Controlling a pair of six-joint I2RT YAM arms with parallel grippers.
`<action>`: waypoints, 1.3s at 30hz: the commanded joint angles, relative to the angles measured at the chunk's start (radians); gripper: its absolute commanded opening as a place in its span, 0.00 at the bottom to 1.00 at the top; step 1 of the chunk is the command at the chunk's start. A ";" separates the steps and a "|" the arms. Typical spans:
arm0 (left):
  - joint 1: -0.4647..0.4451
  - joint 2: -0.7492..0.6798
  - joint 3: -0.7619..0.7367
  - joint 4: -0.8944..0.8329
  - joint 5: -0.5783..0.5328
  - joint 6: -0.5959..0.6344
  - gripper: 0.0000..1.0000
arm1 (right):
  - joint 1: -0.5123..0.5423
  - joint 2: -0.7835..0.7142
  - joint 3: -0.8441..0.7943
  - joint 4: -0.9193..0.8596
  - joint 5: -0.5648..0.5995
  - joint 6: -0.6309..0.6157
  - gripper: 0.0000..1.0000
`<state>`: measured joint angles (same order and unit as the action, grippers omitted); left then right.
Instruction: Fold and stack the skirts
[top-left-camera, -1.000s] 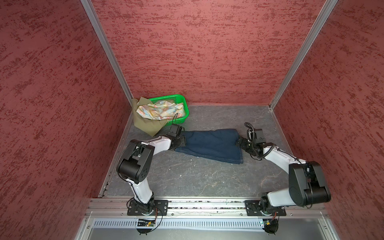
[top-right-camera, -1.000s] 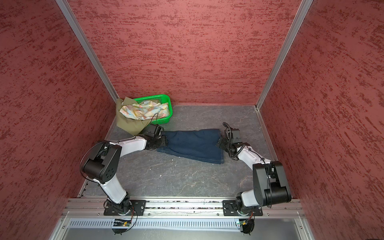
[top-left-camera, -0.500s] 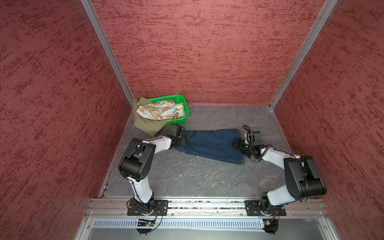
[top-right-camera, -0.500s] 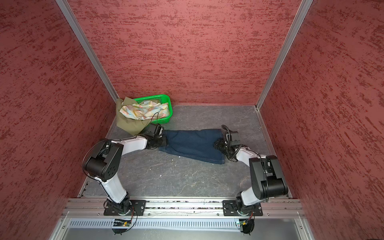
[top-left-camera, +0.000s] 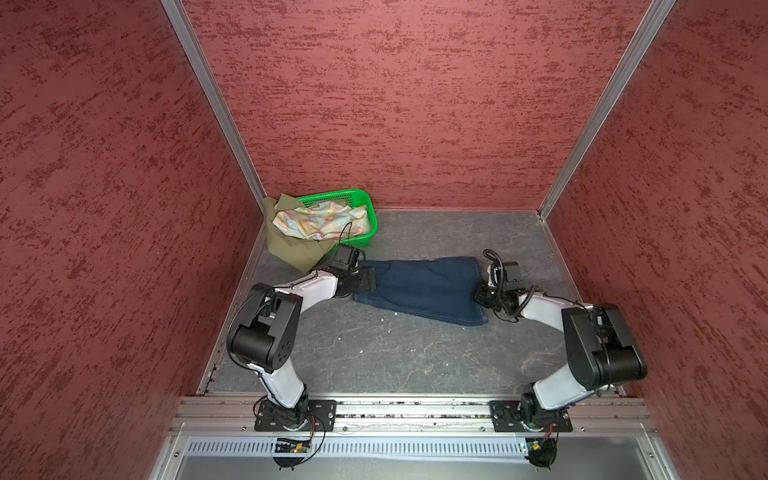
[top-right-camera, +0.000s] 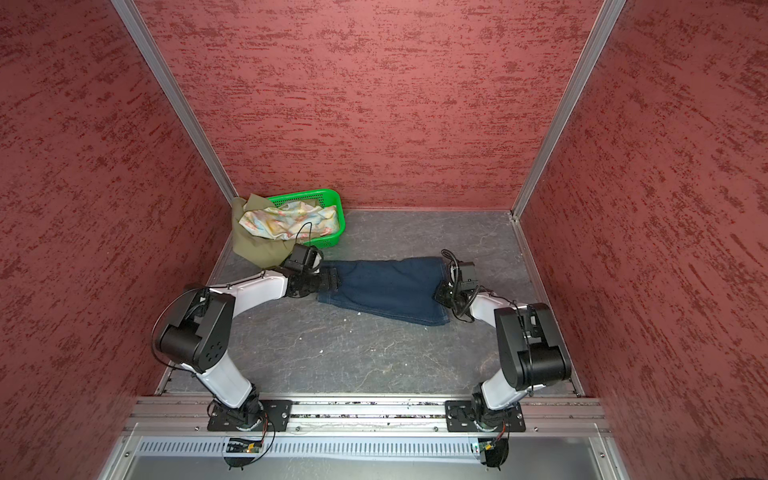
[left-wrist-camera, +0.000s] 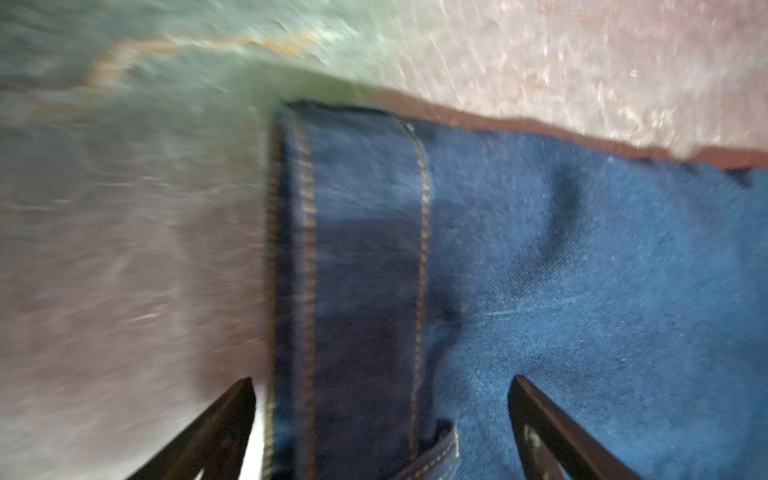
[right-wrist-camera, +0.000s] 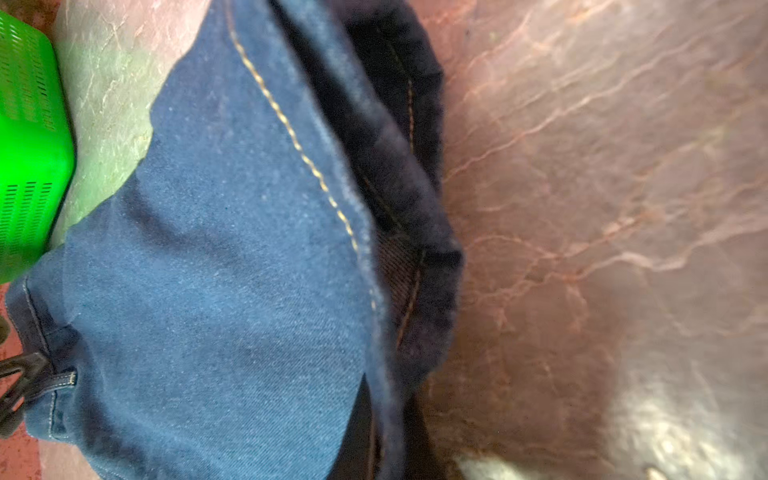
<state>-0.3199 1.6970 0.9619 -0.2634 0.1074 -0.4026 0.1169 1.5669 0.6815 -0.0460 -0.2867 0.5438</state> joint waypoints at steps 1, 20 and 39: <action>0.018 -0.013 0.005 -0.040 0.016 0.005 0.98 | -0.002 -0.044 0.035 -0.050 0.055 -0.044 0.00; -0.071 0.172 0.055 0.031 0.129 0.044 0.18 | 0.014 -0.234 0.192 -0.287 0.180 -0.106 0.00; -0.159 0.107 -0.019 0.121 0.163 -0.084 0.08 | 0.488 -0.028 0.519 -0.441 0.418 0.034 0.00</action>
<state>-0.4717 1.8179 0.9710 -0.1329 0.2363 -0.4637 0.5426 1.4727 1.1603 -0.5121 0.0887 0.4992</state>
